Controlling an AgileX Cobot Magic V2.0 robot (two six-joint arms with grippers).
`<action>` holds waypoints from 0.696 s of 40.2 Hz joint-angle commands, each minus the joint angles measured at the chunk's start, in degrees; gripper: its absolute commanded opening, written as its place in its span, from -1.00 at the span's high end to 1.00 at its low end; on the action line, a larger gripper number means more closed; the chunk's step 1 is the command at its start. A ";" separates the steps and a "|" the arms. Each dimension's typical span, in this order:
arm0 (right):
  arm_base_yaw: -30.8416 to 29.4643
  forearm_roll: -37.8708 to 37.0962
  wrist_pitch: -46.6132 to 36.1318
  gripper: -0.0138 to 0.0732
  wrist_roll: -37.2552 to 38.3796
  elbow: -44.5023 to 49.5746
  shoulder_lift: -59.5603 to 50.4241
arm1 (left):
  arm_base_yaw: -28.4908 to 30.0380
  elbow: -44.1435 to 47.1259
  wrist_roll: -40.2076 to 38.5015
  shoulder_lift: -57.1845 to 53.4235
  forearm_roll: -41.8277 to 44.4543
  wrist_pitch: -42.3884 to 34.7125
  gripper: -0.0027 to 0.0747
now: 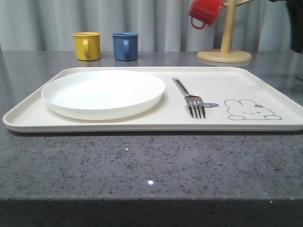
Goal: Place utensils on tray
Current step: 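Move the right gripper over the steel chopsticks and grasp them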
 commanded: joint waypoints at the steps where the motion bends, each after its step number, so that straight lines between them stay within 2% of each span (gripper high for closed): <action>1: -4.73 -0.77 4.70 -0.21 -3.31 1.39 -3.10 | -0.48 -1.58 -0.13 0.73 -0.59 -4.87 0.98; 6: -8.24 0.23 1.51 -0.06 -5.71 4.36 -3.03 | -0.48 -1.58 -0.13 0.73 -0.59 -4.87 0.98; 28: -8.29 0.94 -1.47 -0.05 -6.68 5.46 0.92 | -0.48 -1.58 -0.13 0.73 -0.59 -5.07 0.98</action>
